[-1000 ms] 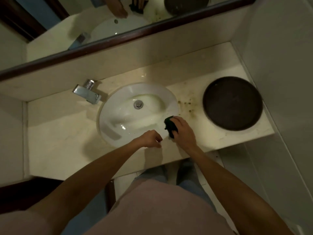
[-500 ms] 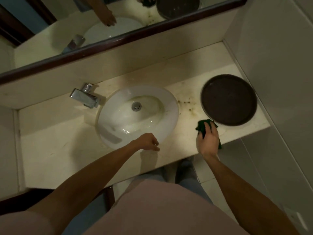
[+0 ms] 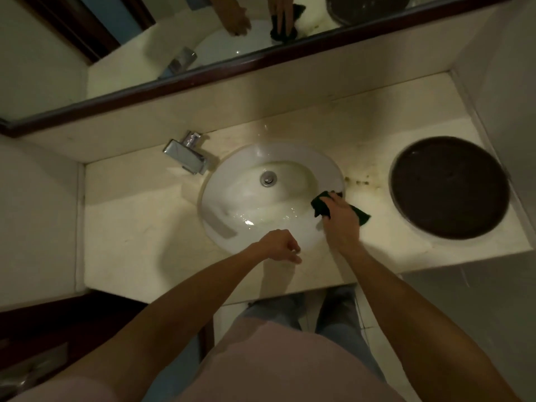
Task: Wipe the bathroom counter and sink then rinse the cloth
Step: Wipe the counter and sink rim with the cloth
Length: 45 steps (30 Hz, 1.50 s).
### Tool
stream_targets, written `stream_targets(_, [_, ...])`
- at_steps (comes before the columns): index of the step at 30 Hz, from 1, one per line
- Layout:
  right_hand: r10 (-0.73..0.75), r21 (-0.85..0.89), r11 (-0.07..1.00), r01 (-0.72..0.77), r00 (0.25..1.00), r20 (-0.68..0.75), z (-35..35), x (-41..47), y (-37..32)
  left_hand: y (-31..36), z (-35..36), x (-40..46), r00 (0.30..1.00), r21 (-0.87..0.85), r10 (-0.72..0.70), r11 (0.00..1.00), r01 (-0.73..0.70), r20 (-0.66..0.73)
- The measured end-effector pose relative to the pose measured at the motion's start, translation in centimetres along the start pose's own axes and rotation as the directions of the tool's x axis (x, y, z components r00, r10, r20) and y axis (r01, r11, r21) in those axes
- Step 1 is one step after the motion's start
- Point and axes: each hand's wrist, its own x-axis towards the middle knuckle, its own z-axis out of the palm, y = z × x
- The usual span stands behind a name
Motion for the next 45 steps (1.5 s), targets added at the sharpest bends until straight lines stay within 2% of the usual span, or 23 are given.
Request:
stream_targets(2, [-0.050, 0.052, 0.998, 0.048, 0.998, 0.032, 0.9, 0.4, -1.2, 0.2, 0.4, -0.1, 1.000, 0.004, -0.007, 1.000, 0.007, -0.003])
stream_targets(5, [0.044, 0.196, 0.980, -0.023, 0.994, -0.101, -0.1, 0.4, -1.2, 0.5, 0.4, -0.1, 1.000, 0.028, -0.012, 1.000, 0.012, 0.006])
stream_targets(9, [0.060, 0.236, 0.972, -0.012, 0.978, -0.199, -4.4, -0.9, 1.4, 1.2, -0.6, 0.3, 0.998, 0.033, 0.032, 0.999, -0.033, 0.050])
stream_targets(13, [0.133, 0.139, 0.985, -0.102, 0.962, -0.240, -7.0, -3.6, 5.8, 3.5, -1.6, 0.9, 0.994, -0.118, 0.078, 0.989, -0.086, -0.073])
stream_targets(18, [0.248, -0.070, 0.962, -0.264, 0.952, -0.179, -5.4, -7.6, 8.6, 6.9, -2.4, 3.2, 0.972, -0.195, 0.048, 0.976, -0.094, -0.230])
stream_targets(21, [0.350, -0.033, 0.933, -0.359, 0.923, -0.162, -4.2, -7.8, 7.7, 8.2, -2.4, 4.4, 0.964, -0.259, 0.003, 0.963, -0.075, -0.265])
stream_targets(24, [0.376, -0.006, 0.924, -0.383, 0.911, -0.172, -3.8, -6.1, 7.3, 9.4, -2.2, 5.2, 0.964, -0.270, 0.002, 0.960, -0.076, -0.265])
stream_targets(26, [0.354, -0.010, 0.933, -0.360, 0.922, -0.157, -3.7, -4.6, 7.6, 10.0, -1.7, 5.3, 0.965, -0.273, 0.027, 0.957, -0.100, -0.259])
stream_targets(30, [0.321, -0.003, 0.946, -0.323, 0.940, -0.120, -3.6, -1.6, 7.6, 9.8, -0.2, 5.0, 0.939, -0.248, 0.076, 0.955, -0.166, -0.335])
stream_targets(37, [0.203, 0.131, 0.974, -0.185, 0.968, -0.148, -3.5, 3.2, 6.5, 9.0, -0.7, 5.2, 0.950, -0.338, 0.041, 0.929, -0.150, -0.311])
stream_targets(41, [0.006, 0.217, 0.976, 0.006, 0.999, -0.054, -3.1, 6.7, 4.7, 8.7, 0.0, 5.5, 0.954, -0.348, -0.008, 0.932, -0.102, -0.301])
stream_targets(43, [-0.129, 0.224, 0.968, 0.113, 0.990, 0.055, -3.4, 8.3, 2.8, 8.9, 0.0, 5.5, 0.951, -0.338, -0.016, 0.936, -0.094, -0.309])
stream_targets(45, [-0.200, 0.192, 0.964, 0.183, 0.977, 0.076, -3.7, 8.6, 1.1, 9.3, -0.1, 5.3, 0.950, -0.340, -0.023, 0.936, -0.089, -0.312])
